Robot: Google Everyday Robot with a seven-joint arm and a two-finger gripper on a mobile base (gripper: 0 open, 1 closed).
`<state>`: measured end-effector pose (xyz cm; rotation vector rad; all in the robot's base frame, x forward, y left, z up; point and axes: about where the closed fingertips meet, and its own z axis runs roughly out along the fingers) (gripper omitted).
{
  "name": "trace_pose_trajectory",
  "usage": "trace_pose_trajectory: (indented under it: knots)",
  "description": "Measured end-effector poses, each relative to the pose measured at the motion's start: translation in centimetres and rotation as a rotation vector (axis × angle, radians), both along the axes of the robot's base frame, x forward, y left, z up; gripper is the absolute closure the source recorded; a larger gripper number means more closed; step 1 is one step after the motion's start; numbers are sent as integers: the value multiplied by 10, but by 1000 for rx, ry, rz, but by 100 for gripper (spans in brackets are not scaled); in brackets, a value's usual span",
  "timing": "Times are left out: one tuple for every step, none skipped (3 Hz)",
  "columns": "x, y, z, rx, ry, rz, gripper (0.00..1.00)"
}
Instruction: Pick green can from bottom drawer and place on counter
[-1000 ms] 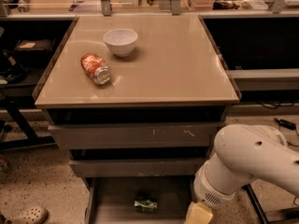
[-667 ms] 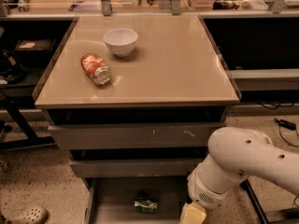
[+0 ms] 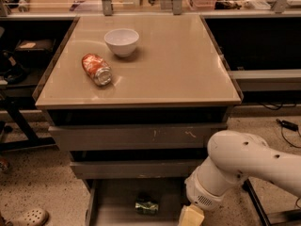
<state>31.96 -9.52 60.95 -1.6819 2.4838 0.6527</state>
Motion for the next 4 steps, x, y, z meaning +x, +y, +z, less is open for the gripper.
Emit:
trace_pose_trajectory:
  knots:
    - [2, 8, -17, 29, 12, 12, 0]
    - [25, 22, -62, 71, -17, -9, 0]
    - [47, 32, -98, 102, -48, -31, 0]
    - [60, 41, -133, 131, -27, -58, 0]
